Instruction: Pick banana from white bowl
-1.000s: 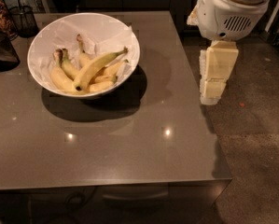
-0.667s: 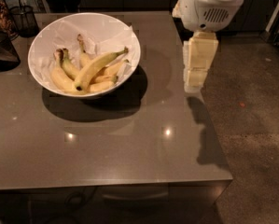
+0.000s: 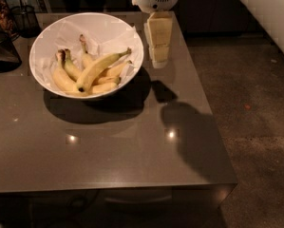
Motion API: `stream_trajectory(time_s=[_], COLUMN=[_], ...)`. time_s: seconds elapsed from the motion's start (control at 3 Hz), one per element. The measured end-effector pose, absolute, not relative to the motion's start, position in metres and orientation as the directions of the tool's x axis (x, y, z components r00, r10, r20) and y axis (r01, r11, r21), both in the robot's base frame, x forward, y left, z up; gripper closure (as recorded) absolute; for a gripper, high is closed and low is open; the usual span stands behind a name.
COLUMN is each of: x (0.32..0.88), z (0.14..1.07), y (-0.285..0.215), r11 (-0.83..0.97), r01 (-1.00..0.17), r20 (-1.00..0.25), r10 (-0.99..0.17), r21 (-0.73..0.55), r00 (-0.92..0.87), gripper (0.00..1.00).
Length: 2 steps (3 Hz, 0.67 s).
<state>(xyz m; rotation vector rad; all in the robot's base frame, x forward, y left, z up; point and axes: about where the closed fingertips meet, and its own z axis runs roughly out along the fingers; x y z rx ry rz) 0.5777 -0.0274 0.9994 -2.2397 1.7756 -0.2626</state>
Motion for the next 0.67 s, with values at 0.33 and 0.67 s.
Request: stream_trajectory(time_s=[0.33, 0.67], x=[0.5953, 0.6004], z=[0.9918, 0.9943], y=[0.0112, 0.0172], r11=[-0.291, -0.288], r01=[-0.903, -0.894], r20=[-0.013, -0.025], r10=[-0.95, -0.949], r21=[-0.316, -0.345], r00=[0.311, 0.315], gripper=[0.0, 0.0])
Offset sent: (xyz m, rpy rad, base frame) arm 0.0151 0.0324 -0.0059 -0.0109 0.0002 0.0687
